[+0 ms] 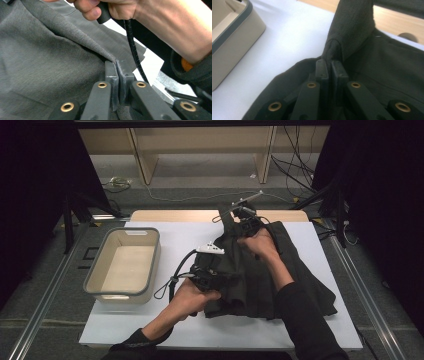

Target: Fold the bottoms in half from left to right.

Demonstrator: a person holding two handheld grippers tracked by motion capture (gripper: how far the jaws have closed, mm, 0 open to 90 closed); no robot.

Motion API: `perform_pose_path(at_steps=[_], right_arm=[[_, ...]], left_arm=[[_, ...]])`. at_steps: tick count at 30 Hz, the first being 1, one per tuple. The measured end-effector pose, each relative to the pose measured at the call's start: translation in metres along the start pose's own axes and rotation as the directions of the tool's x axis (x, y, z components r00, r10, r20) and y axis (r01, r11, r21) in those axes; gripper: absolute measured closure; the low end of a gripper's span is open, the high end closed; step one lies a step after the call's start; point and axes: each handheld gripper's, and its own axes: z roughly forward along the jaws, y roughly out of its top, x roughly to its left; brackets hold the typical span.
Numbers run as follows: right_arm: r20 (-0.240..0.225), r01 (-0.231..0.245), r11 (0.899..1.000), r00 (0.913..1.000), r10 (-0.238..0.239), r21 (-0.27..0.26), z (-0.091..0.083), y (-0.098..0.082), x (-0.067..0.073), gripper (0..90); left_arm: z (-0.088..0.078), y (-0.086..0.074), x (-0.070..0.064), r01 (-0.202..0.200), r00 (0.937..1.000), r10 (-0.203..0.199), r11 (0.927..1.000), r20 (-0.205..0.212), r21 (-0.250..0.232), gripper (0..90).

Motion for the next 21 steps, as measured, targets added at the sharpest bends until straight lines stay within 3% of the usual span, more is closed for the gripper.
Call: perform_pose_path(at_steps=[9, 21], right_arm=[[0.016, -0.037, 0.999, 0.9992, 0.037, -0.018, -0.027, -0.006, -0.036, 86.0], [0.035, -0.079, 0.996, 0.9962, 0.08, -0.037, -0.048, -0.018, -0.069, 86.3]], left_arm=[[0.02, 0.021, -0.017, -0.03, 0.9988, 0.03, 0.9996, 0.04, -0.002, 87.7], [0.052, 0.04, -0.038, -0.059, 0.996, 0.058, 0.9981, 0.068, 0.019, 87.3]])
